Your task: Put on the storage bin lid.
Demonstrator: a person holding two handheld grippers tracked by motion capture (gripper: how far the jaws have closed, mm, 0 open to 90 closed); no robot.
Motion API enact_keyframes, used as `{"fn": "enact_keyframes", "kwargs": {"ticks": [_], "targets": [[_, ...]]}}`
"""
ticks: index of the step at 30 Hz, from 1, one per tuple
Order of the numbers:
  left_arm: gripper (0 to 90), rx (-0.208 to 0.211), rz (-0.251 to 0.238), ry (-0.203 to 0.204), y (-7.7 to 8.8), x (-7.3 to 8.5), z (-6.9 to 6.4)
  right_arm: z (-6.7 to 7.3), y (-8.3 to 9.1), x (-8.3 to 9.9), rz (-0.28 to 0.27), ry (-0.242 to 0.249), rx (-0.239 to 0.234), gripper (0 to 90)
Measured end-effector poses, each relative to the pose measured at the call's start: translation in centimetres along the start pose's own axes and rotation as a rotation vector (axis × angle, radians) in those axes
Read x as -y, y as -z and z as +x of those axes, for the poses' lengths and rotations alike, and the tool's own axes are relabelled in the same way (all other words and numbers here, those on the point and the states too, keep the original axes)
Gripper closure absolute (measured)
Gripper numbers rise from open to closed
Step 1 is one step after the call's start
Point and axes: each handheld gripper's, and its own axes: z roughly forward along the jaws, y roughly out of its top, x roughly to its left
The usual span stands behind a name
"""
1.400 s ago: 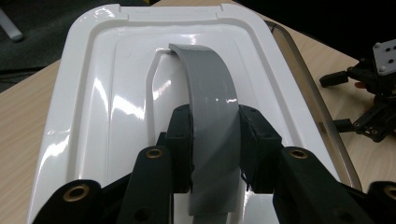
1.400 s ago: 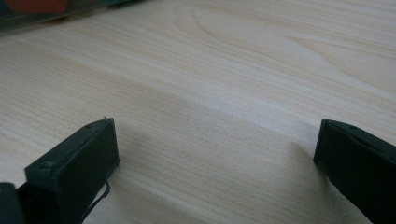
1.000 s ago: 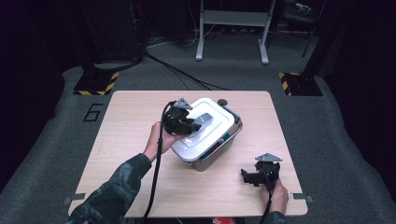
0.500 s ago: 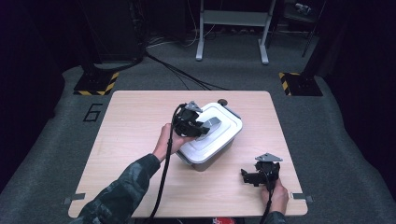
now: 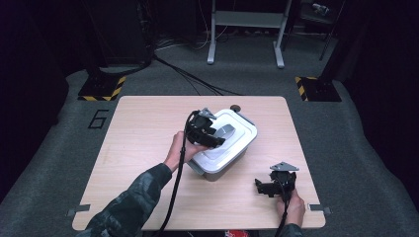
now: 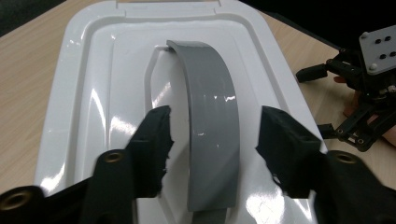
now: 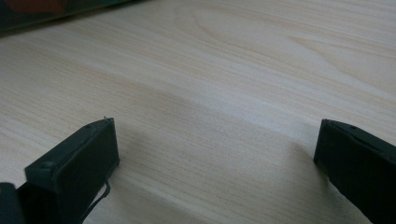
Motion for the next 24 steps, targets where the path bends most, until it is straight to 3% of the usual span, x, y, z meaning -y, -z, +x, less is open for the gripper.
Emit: {"fn": "enact_keyframes", "kwargs": {"ticks": [2, 6, 13, 17, 24], "targets": [[29.0, -0.010, -0.019, -0.005, 0.6, 0.0, -0.2, 0.0, 0.0, 0.0, 0.002, 0.002, -0.005, 0.0], [23.0, -0.047, -0.064, -0.035, 2.6, 0.3, -0.6, 0.0, 0.0, 0.0, -0.001, -0.002, -0.001, 0.0], [15.5, -0.123, -0.114, -0.043, 6.0, 2.3, -0.3, 0.0, 0.0, 0.0, -0.001, -0.002, 0.000, 0.0], [14.5, -0.183, -0.142, -0.011, 7.9, 4.7, 0.7, 0.0, 0.0, 0.0, -0.002, -0.001, 0.000, 0.0], [12.2, -0.256, -0.138, 0.071, 9.9, 9.0, 3.1, 0.0, 0.0, 0.0, -0.002, -0.001, 0.000, 0.0]]}}
